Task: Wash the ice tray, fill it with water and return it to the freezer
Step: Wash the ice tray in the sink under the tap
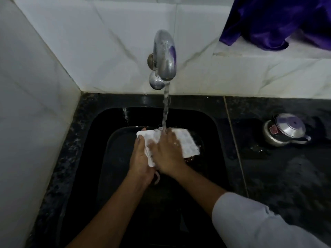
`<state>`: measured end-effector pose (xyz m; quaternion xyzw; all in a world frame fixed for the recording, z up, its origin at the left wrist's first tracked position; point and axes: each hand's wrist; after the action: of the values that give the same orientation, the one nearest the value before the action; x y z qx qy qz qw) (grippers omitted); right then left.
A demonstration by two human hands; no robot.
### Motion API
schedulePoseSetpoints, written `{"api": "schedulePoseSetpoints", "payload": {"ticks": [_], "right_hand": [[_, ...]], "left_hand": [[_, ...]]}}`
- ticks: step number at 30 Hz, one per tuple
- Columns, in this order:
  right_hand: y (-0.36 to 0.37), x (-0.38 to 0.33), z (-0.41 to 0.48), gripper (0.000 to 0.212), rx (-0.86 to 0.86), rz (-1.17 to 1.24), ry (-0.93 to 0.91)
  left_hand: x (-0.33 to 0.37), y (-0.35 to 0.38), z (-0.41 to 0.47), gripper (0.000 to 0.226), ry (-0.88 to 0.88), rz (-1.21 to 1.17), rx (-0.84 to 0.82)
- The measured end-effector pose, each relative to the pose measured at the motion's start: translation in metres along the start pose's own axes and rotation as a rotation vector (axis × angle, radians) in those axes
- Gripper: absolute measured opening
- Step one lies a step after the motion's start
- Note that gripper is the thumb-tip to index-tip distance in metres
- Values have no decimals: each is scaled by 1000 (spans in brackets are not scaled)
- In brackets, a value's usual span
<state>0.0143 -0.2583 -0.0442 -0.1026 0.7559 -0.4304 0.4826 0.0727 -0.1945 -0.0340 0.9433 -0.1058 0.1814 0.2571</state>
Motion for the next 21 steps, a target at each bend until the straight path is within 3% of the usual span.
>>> {"api": "schedulePoseSetpoints", "payload": {"ticks": [3, 7, 10, 12, 14, 16, 21], "right_hand": [[-2, 11, -1, 80, -136, 87, -33], [-16, 31, 25, 98, -11, 122, 209], [-9, 24, 10, 96, -69, 113, 119], [-13, 29, 8, 97, -85, 172, 128], [-18, 47, 29, 106, -46, 194, 262], [-18, 52, 39, 113, 14, 155, 325], [-10, 26, -1, 96, -40, 240, 150]], "left_hand": [[0, -12, 16, 48, -23, -108, -121], [-3, 2, 27, 88, -51, 11, -183], [1, -3, 40, 106, -57, -24, -190], [-1, 5, 33, 90, -46, 25, -152], [-6, 16, 29, 65, -40, 87, -105], [-12, 22, 24, 53, -55, 119, -72], [-9, 8, 28, 47, 35, 103, 58]]}}
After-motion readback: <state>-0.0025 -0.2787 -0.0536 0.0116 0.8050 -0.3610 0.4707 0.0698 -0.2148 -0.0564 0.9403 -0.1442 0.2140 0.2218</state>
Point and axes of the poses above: each hand's wrist, its own z-axis towards the middle knuckle, its own y-axis out of the palm, x = y × z, and after that the axes turned 15 degrees about -y, right-handed
